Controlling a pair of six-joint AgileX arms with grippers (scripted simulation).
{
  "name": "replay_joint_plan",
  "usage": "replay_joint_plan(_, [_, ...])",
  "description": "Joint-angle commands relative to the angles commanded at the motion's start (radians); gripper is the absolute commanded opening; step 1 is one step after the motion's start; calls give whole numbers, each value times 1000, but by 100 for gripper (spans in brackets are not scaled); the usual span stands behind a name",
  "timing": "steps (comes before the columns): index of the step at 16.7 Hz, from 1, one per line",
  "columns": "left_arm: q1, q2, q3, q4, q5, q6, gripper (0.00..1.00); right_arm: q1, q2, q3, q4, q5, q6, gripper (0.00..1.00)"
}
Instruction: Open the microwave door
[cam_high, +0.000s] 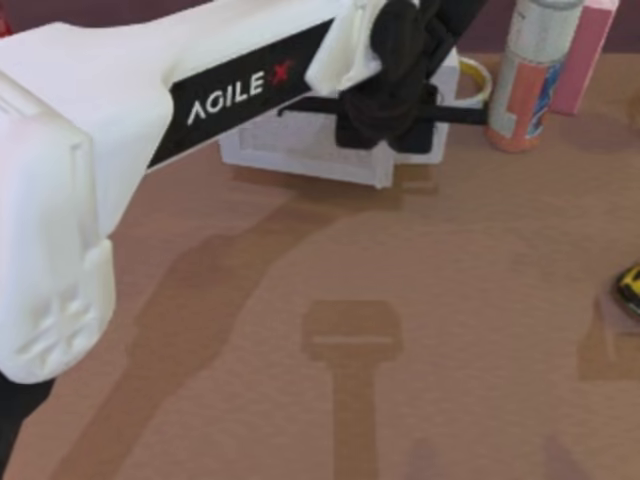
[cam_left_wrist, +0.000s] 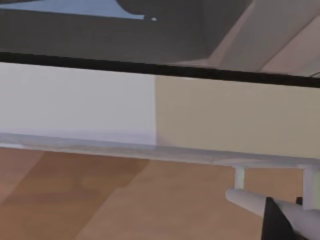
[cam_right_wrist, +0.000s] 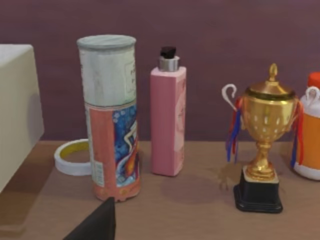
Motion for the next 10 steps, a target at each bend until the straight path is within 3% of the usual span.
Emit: replay_joint_plan(10, [1,-3,-7,3,1,4,0,0,0,0,0,0,0,100])
